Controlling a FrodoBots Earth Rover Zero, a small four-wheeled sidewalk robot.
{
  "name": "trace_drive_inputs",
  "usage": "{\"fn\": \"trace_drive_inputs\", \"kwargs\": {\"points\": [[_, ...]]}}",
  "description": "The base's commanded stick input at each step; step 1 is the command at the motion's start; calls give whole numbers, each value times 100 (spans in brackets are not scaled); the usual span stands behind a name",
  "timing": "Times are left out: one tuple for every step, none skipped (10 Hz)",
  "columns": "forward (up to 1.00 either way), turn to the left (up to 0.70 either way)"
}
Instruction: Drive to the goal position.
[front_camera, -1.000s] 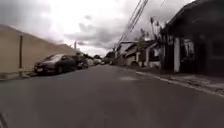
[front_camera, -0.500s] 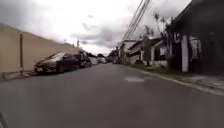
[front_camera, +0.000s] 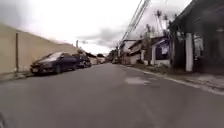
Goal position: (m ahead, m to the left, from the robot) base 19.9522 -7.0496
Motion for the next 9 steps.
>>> {"fn": "trace_drive_inputs", "kwargs": {"points": [[70,-31],[70,-19],[70,-7],[70,0],[70,0],[70,0],[70,0],[70,0],[70,0]]}}
